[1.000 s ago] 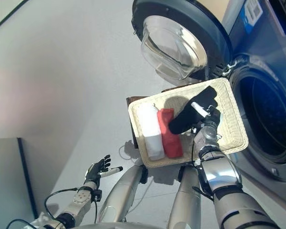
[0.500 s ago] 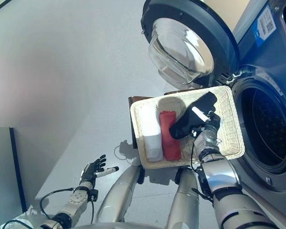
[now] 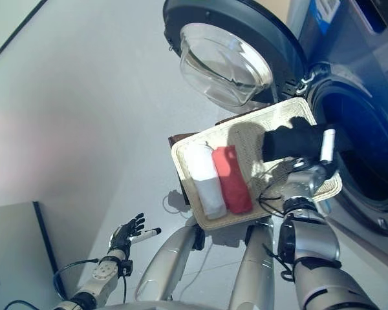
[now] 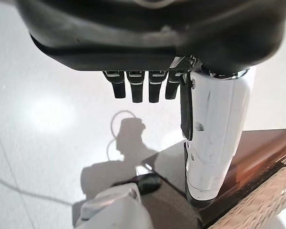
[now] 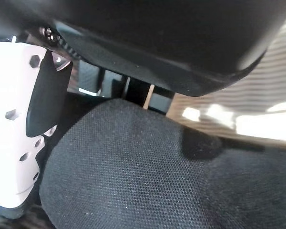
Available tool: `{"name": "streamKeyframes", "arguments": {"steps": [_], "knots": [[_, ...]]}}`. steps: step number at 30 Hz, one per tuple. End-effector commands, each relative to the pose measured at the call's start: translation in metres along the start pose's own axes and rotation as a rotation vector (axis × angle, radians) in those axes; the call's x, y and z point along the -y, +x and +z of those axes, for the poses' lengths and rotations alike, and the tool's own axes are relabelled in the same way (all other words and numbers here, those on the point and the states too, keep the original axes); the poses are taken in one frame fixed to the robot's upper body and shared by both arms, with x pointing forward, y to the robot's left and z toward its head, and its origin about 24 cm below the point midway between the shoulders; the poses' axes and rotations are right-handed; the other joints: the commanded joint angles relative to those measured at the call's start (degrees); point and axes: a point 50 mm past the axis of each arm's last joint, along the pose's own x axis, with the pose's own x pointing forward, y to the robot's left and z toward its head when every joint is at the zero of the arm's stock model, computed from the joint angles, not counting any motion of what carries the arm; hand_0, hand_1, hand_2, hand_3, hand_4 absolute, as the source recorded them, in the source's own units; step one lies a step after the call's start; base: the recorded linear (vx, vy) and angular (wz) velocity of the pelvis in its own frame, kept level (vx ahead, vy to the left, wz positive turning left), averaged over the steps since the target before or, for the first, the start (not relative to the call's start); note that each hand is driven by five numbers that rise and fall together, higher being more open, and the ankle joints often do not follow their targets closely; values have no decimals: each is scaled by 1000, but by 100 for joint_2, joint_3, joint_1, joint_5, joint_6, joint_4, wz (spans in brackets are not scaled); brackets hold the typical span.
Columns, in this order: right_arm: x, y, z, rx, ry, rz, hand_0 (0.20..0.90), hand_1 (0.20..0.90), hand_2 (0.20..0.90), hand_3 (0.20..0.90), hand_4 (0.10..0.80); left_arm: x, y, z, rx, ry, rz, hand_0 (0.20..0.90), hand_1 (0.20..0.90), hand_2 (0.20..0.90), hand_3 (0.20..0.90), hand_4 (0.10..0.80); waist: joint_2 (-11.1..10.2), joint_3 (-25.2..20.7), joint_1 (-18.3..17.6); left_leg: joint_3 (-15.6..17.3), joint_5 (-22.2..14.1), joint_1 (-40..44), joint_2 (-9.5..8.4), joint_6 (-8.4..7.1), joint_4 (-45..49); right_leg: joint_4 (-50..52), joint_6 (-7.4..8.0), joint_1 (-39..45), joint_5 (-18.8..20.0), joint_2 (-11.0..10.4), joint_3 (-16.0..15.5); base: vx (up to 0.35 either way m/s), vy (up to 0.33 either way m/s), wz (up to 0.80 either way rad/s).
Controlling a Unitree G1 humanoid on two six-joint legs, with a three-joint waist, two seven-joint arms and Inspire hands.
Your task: Pick up the clothes and place them into the washing machine
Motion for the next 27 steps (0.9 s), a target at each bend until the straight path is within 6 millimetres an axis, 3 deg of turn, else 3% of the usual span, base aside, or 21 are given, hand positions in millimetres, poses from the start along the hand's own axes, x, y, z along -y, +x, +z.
{"name": "streamKeyframes", "arguments": {"steps": [1,3,4,8,11,13,17,27], "knots": [[-74,6,94,334,102,217,200,200,200,200,300,-2,-7,-15,-41,-7,4,900,900,900,900,800,155,-196,-41,22,-343,-216,-94,-336,366,-846,-169,502,398,149,-150,43,-9,-14],[-84,5,106,366,109,236,200,200,200,200,300,-1,-7,-15,-40,-9,-4,900,900,900,900,800,176,-211,-27,34,-349,-204,-89,-336,359,-840,-168,494,399,151,-133,33,-23,-13],[-105,0,133,444,125,295,200,200,200,200,300,-4,-9,-18,-47,11,-11,900,900,900,900,800,161,-271,-44,36,-356,-183,-78,-346,356,-829,-170,497,384,155,-110,40,-28,-9],[-151,-21,192,620,100,396,200,200,200,200,300,-5,-12,-20,-48,28,-27,900,900,900,900,800,231,-369,-38,45,-368,-136,-85,-385,316,-771,-173,473,350,158,-66,43,-15,-7],[-184,-47,230,746,106,479,200,200,200,200,300,-14,-14,-21,-49,52,-12,900,900,900,900,800,264,-435,-29,66,-349,-87,-96,-417,249,-726,-165,440,323,154,-50,11,-2,-2],[-195,-55,247,786,98,492,200,200,200,200,300,-15,-14,-21,-44,56,-14,900,900,900,900,800,319,-462,-15,77,-341,-72,-111,-428,233,-681,-173,418,291,146,-28,24,-4,-4],[-203,-58,260,801,38,474,200,200,200,200,300,-18,-15,-20,-42,64,-6,900,900,900,900,800,391,-473,26,83,-363,-126,-126,-417,289,-514,-205,284,236,154,23,1,-7,-5],[-195,-43,248,762,-128,376,200,200,200,200,300,-4,-13,-17,-26,44,-22,900,900,900,900,800,607,-239,64,156,-422,-608,-117,-373,636,-43,-308,-362,120,190,150,-15,-24,2]]}}
